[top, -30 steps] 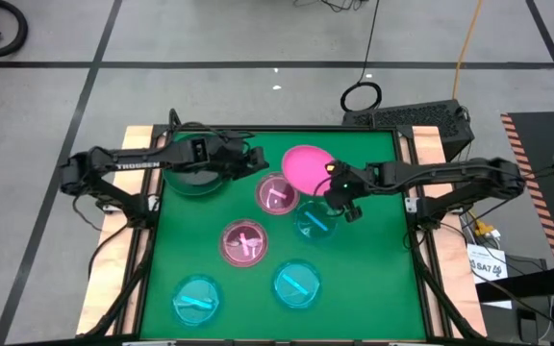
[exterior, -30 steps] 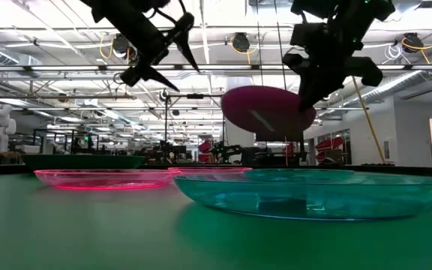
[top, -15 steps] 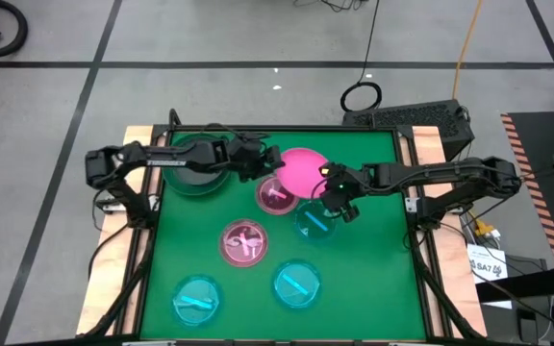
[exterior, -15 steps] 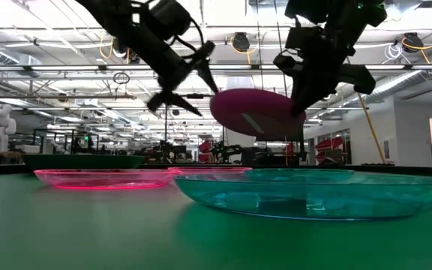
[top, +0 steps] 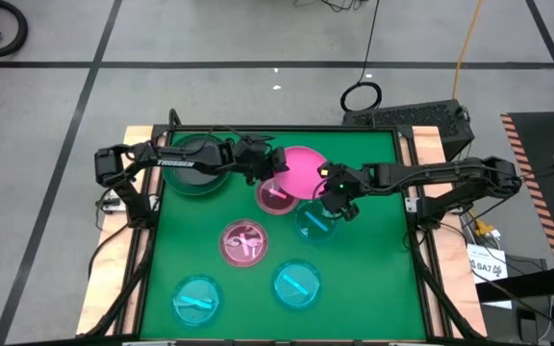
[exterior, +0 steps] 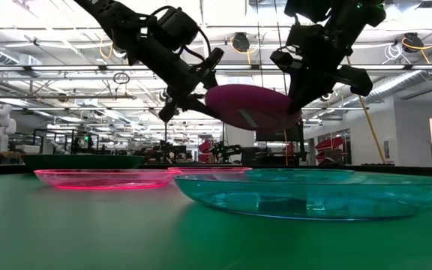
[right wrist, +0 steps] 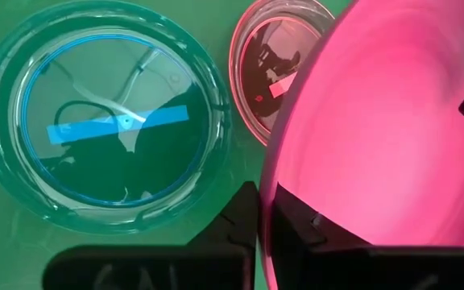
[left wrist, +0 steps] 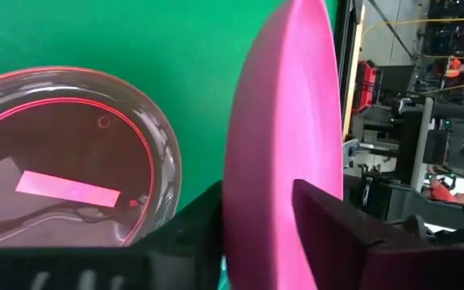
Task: Stack plastic plates
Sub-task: Stack the pink plate on top of the black plate
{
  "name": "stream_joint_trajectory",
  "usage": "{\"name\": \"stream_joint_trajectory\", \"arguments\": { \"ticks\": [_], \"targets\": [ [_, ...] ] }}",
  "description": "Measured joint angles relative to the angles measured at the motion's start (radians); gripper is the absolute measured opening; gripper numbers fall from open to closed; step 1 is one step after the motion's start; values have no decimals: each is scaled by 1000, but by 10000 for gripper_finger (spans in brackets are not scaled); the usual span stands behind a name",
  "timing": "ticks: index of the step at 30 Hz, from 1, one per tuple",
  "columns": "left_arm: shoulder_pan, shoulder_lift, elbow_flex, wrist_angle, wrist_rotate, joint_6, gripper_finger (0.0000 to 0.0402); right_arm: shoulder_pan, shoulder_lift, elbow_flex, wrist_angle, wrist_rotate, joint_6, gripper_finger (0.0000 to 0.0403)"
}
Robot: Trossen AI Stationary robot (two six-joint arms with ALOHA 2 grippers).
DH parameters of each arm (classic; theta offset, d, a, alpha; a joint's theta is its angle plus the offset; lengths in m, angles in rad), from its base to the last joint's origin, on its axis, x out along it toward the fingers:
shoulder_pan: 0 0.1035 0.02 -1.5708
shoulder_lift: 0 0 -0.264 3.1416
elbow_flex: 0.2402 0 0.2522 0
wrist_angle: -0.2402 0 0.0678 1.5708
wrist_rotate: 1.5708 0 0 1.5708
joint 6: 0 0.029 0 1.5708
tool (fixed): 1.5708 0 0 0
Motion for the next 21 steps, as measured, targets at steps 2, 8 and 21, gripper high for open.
{"name": "stream_joint_trajectory", "arguments": {
  "ticks": [2, 8, 21],
  "targets": [
    [0, 0, 0, 8, -1, 0, 110, 0, 0, 0, 0, 0, 2, 15],
    [-1, 0, 0, 20, 0, 7, 53, 0, 0, 0, 3, -6, 61, 55],
    [11, 0, 0, 72, 29, 30, 44, 38, -18, 0, 17, -26, 359, 192]
  ]
}}
